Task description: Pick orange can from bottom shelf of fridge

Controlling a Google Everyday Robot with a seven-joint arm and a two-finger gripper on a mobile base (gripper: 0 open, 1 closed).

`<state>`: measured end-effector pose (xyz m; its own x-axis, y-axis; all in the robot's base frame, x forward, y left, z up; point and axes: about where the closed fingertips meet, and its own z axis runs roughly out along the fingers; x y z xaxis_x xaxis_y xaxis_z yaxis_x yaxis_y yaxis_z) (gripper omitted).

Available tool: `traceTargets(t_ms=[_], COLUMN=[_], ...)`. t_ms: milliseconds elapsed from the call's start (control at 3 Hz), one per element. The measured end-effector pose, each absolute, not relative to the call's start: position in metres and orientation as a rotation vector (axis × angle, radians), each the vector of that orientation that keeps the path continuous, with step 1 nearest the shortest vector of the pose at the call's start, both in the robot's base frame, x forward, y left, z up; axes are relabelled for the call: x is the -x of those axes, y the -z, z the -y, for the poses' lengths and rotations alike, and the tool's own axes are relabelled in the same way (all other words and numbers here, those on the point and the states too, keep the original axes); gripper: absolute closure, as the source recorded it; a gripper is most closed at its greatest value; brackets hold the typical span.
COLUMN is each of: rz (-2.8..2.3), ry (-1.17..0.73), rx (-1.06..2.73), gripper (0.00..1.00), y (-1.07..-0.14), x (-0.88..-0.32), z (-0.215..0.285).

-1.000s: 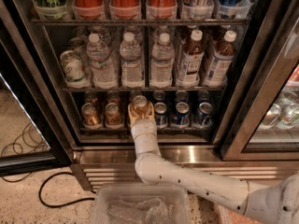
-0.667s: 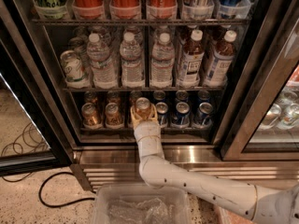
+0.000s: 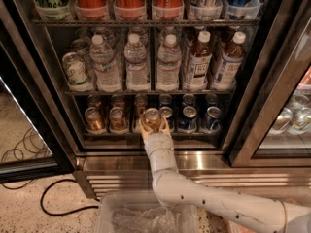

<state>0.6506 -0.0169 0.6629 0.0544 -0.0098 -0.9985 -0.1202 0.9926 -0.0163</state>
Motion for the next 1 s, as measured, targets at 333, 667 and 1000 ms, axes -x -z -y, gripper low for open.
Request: traceTargets(t_ms=[333,667,1000], rz=[-1.534,-1.562,-1.582], ry=[-0.089,-0.076,-0.066], rx=[0.114,0.148,0.174], gripper=[1.00,1.00,1.00], y=[-0.665,-0.660,-0.656], x=[-0.637,-0.623,-0.613], z=[0.023,0.032,0.039])
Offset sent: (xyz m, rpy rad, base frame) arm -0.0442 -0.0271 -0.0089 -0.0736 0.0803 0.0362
